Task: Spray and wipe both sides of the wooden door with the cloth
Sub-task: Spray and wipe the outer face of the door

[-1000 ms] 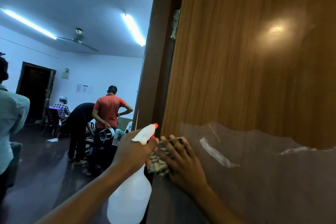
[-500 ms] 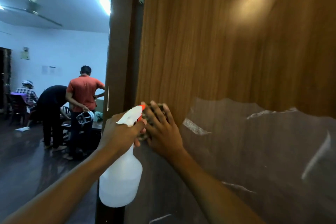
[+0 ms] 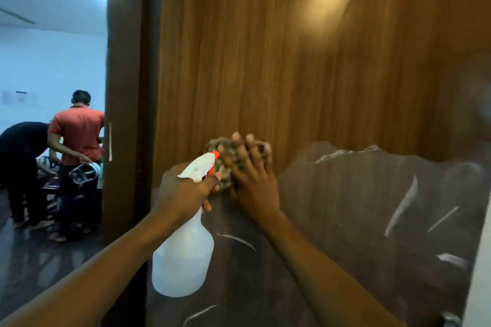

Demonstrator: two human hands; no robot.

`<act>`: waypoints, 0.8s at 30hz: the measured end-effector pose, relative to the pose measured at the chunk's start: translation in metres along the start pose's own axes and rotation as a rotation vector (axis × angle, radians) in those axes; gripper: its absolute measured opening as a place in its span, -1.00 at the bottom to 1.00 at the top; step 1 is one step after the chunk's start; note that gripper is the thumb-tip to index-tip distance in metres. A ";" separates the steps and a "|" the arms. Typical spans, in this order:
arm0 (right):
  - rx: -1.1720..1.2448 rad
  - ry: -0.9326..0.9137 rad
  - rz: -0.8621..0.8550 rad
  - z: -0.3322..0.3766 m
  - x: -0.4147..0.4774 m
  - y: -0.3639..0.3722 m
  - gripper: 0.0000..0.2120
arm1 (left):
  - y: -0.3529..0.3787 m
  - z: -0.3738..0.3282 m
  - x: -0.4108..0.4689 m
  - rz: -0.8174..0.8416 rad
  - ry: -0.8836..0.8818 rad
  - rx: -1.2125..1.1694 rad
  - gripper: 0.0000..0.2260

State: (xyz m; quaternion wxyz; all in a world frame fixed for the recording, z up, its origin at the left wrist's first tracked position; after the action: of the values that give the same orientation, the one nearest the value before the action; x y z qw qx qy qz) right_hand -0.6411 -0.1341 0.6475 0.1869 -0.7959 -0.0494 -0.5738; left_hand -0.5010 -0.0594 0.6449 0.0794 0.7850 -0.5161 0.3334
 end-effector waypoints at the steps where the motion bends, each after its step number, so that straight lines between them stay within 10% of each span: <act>1: -0.017 -0.081 0.028 0.000 -0.026 0.004 -0.42 | 0.008 -0.001 -0.002 0.009 -0.002 0.003 -0.77; 4: -0.082 -0.033 0.088 -0.052 -0.078 0.000 -0.37 | 0.031 -0.001 -0.010 0.081 -0.007 -0.007 -0.72; 11: -0.002 0.699 -0.011 -0.185 -0.011 -0.050 -0.30 | 0.068 -0.015 -0.007 0.133 0.001 -0.043 -0.72; 18: -0.078 -0.018 0.091 -0.119 -0.051 -0.020 -0.37 | 0.115 -0.045 -0.009 0.155 0.077 -0.032 -0.87; 24: -0.099 0.403 0.095 -0.235 -0.101 -0.047 -0.30 | 0.154 -0.050 -0.021 0.171 0.030 -0.091 -0.77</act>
State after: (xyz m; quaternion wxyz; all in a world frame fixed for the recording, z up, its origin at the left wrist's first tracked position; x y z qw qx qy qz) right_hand -0.8992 -0.1603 0.6282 0.1806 -0.6747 0.0547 -0.7136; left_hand -0.6608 -0.0899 0.6370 0.0938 0.7284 -0.5947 0.3270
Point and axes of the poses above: each hand's wrist, its own x-axis towards the middle knuckle, its own y-axis out of the palm, z = x × y, the point moved 8 cm from there along x, towards the middle knuckle, and after that the axes turned 5 degrees about y, right-handed, at the moved point
